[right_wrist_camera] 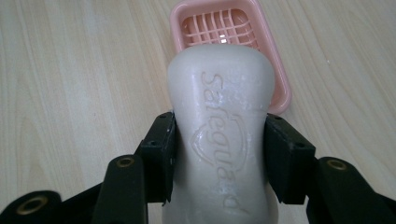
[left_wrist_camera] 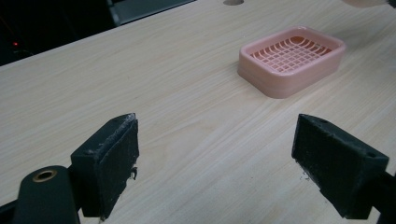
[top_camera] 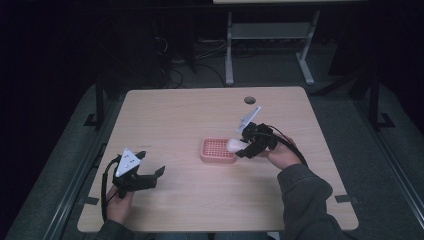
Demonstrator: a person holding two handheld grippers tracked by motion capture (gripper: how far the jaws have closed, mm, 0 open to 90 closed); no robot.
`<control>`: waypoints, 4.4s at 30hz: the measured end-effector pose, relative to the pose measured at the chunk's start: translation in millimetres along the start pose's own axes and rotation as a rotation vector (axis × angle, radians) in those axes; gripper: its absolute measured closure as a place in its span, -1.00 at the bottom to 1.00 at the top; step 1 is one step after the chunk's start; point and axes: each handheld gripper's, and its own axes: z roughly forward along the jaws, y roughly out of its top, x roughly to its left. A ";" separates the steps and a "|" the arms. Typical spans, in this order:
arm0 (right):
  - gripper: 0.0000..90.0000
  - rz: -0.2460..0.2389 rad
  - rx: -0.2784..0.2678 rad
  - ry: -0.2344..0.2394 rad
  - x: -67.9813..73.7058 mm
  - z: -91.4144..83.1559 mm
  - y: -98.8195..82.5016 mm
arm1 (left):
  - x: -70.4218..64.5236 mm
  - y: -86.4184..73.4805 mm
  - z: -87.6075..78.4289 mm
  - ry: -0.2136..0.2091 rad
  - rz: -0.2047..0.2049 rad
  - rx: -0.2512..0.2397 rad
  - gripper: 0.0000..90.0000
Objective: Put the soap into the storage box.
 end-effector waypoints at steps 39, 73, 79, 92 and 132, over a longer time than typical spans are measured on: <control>0.08 -0.035 0.078 0.047 -13.5 43.2 40.1 | 0.3 -0.2 0.6 -0.001 -0.001 0.003 -0.68; 0.08 -0.032 0.124 0.056 -16.8 88.5 54.7 | 0.5 0.0 0.0 0.003 -0.003 -0.002 -0.68; 0.08 -0.036 0.128 0.058 -18.0 92.4 54.9 | 0.6 0.2 0.4 0.001 -0.003 -0.002 -0.68; 0.07 -0.013 0.126 0.068 -18.9 92.8 54.8 | 0.5 0.3 0.1 0.001 -0.001 -0.002 -0.68; -0.14 0.033 0.032 0.028 -7.1 47.5 40.5 | -2.3 0.5 1.6 -0.007 0.007 0.005 -0.68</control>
